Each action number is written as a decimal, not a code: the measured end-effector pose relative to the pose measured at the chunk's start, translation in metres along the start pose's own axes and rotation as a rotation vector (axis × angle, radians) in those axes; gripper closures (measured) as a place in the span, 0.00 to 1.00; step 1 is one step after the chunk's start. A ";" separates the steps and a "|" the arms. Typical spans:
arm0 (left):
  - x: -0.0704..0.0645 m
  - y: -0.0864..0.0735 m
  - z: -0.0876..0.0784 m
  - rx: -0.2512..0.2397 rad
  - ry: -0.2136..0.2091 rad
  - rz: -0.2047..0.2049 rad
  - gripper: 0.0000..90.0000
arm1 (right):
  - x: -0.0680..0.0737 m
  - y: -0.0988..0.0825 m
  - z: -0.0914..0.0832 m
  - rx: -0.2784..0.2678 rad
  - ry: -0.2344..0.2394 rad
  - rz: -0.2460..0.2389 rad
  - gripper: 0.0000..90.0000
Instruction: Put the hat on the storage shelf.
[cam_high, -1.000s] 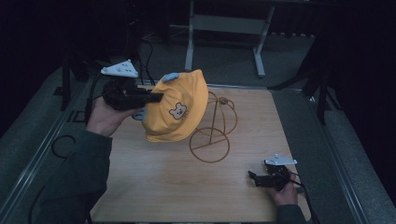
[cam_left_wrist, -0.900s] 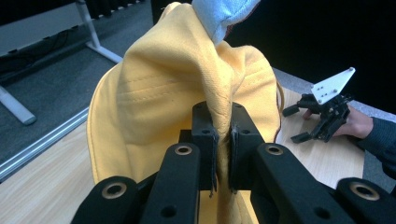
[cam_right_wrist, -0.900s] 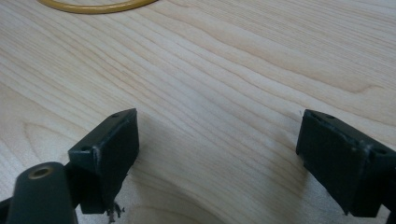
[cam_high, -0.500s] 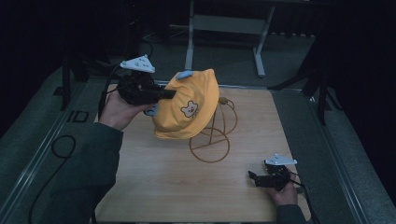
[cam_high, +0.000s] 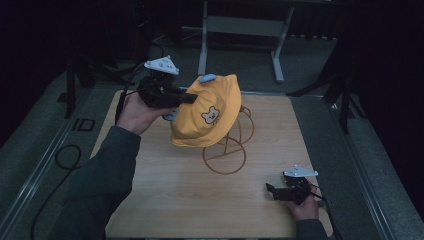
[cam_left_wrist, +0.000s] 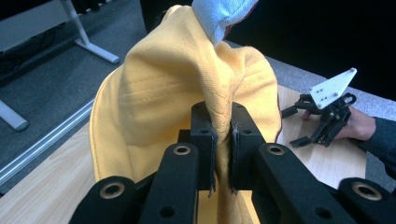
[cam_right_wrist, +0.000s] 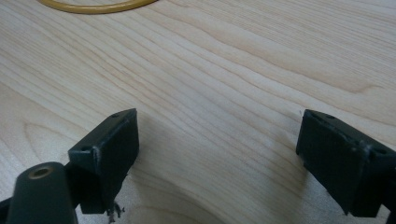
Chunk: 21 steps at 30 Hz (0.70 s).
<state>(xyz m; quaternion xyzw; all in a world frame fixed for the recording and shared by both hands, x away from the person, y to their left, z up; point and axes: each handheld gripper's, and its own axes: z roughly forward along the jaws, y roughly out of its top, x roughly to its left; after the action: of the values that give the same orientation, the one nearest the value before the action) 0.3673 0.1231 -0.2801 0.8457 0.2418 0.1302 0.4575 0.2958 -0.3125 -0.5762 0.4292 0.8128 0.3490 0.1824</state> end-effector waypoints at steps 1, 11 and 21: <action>0.000 0.001 0.001 0.000 -0.003 0.002 0.92 | 0.000 0.000 0.000 0.000 0.000 0.001 0.14; 0.001 0.010 0.016 0.006 -0.016 -0.002 0.92 | 0.000 0.000 0.000 0.000 0.000 0.001 0.14; 0.002 0.022 0.033 0.011 -0.044 0.002 0.91 | 0.000 0.000 0.000 0.000 0.000 0.001 0.14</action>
<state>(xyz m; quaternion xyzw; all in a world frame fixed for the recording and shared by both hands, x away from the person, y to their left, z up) 0.3899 0.0902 -0.2795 0.8510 0.2316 0.1105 0.4582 0.2958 -0.3125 -0.5762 0.4297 0.8126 0.3491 0.1822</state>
